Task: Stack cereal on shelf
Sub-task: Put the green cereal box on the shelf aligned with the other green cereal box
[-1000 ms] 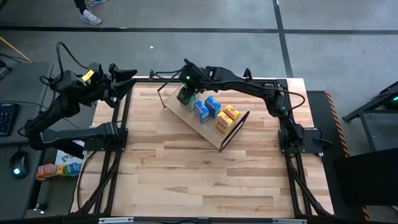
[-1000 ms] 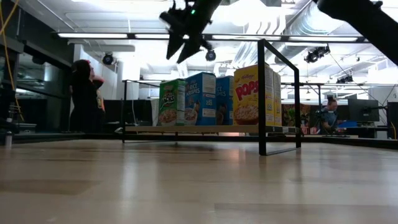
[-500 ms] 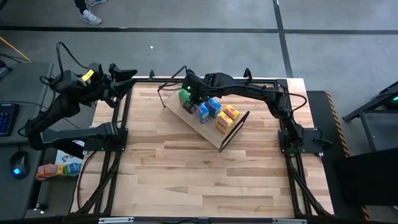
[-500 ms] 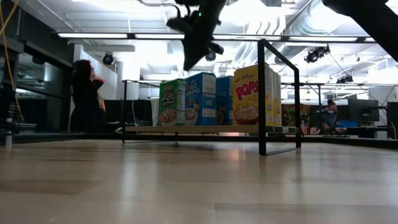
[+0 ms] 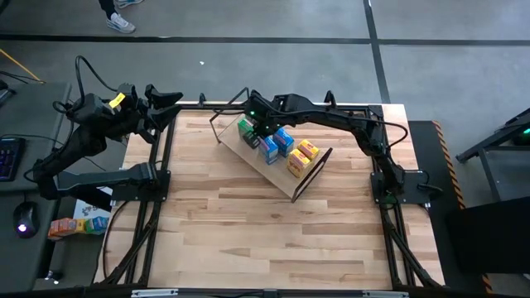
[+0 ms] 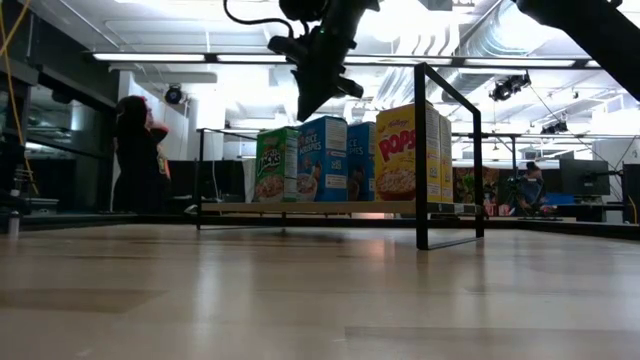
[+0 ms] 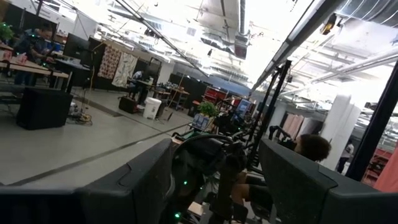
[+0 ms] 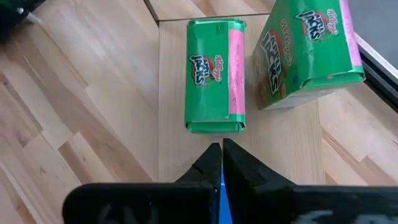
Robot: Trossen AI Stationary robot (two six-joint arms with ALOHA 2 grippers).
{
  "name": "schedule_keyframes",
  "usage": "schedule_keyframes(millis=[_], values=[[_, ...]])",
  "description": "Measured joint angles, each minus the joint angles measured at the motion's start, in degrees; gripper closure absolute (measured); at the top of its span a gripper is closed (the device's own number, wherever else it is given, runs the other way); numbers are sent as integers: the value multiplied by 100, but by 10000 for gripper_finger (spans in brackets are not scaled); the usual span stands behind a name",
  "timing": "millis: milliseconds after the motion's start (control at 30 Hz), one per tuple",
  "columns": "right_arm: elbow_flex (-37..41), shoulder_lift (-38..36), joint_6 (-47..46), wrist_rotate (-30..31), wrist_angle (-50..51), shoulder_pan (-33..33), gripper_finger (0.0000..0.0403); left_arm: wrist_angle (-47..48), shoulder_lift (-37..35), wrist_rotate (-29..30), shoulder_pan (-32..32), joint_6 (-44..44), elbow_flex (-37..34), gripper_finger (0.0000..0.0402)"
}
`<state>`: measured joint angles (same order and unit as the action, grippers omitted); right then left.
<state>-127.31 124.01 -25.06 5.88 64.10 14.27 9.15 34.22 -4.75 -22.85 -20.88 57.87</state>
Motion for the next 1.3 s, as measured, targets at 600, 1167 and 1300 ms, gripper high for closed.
schedule_keyframes(millis=[600, 1167, 1300], values=[[0, 177, -473, 117, -226, -14, 403, 0, 0, 2, 0, -2, 0, 170], [-9, 300, -777, 117, -391, -3, 403, 0, 0, 2, 1, -2, 0, 170], [-15, 378, -965, 109, -550, -5, 403, 0, 0, 2, 0, -4, 0, 170]])
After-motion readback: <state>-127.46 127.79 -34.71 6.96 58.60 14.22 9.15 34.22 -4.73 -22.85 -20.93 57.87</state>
